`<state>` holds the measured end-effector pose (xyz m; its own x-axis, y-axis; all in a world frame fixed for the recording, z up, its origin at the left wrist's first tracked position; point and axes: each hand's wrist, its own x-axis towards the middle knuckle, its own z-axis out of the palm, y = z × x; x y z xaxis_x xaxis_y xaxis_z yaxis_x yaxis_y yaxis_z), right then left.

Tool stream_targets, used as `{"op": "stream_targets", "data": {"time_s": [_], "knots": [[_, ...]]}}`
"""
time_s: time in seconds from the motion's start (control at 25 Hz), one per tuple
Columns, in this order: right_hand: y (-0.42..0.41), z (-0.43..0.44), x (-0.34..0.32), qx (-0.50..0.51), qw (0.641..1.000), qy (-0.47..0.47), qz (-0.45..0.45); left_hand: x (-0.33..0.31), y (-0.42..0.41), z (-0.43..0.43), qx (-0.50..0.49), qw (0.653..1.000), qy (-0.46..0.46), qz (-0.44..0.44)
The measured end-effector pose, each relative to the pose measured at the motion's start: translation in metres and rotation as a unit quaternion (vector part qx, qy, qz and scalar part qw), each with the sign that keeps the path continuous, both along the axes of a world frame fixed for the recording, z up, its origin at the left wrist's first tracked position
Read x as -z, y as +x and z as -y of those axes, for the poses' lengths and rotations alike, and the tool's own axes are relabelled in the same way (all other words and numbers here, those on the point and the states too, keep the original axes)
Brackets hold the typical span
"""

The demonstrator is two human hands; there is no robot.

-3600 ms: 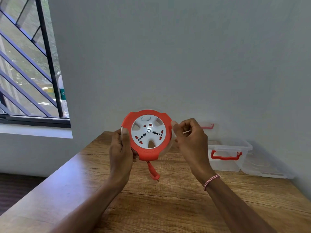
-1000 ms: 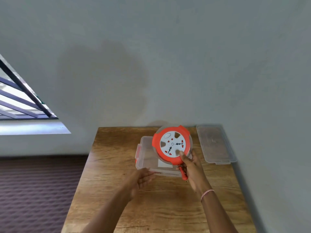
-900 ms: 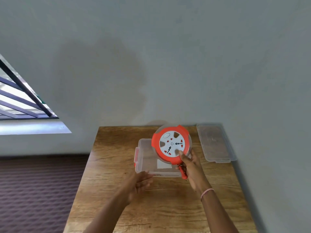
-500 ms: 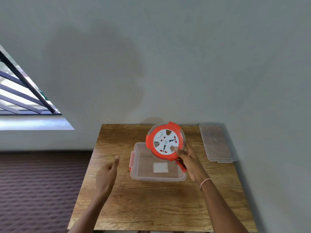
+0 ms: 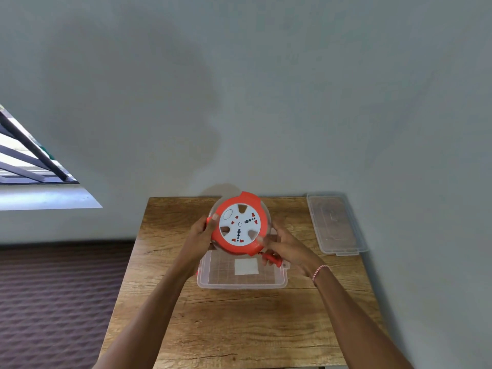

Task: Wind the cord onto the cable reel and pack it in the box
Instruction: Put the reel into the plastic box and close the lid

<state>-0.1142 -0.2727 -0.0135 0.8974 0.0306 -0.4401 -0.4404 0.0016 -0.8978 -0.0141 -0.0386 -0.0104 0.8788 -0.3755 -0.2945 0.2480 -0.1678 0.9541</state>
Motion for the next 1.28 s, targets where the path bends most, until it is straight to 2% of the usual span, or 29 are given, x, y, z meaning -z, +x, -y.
{"op": "stream_targets", "data": {"time_s": [0.12, 0.32, 0.48, 0.64, 0.76, 0.92, 1.04, 1.16, 1.28], "knots": [[0.000, 0.015, 0.007, -0.062, 0.997, -0.008, -0.044, 0.003, 0.005, -0.009, 0.006, 1.000, 0.020, 0.000], [0.003, 0.016, 0.016, -0.018, 0.995, -0.036, -0.093, 0.008, 0.007, -0.015, 0.065, 0.995, 0.074, 0.013], [0.007, 0.007, 0.014, -0.005, 0.989, -0.044, -0.140, 0.018, 0.001, -0.006, 0.105, 0.992, 0.073, 0.021], [0.010, 0.002, 0.013, 0.025, 0.980, -0.110, -0.163, 0.032, -0.003, -0.003, 0.110, 0.991, 0.074, 0.028], [0.015, -0.001, 0.015, -0.028, 0.967, -0.186, -0.171, 0.037, 0.001, -0.007, 0.143, 0.979, 0.145, 0.023], [0.029, -0.008, 0.015, -0.148, 0.927, -0.282, -0.196, 0.041, 0.012, -0.010, 0.274, 0.914, 0.293, 0.066], [0.040, -0.017, 0.020, -0.227, 0.894, -0.320, -0.217, 0.048, 0.014, -0.002, 0.326, 0.866, 0.368, 0.089], [0.045, -0.023, 0.030, -0.251, 0.878, -0.311, -0.262, 0.052, 0.015, 0.008, 0.374, 0.812, 0.441, 0.078], [0.044, -0.027, 0.040, -0.245, 0.879, -0.301, -0.277, 0.055, 0.016, 0.018, 0.392, 0.786, 0.473, 0.070]]}}
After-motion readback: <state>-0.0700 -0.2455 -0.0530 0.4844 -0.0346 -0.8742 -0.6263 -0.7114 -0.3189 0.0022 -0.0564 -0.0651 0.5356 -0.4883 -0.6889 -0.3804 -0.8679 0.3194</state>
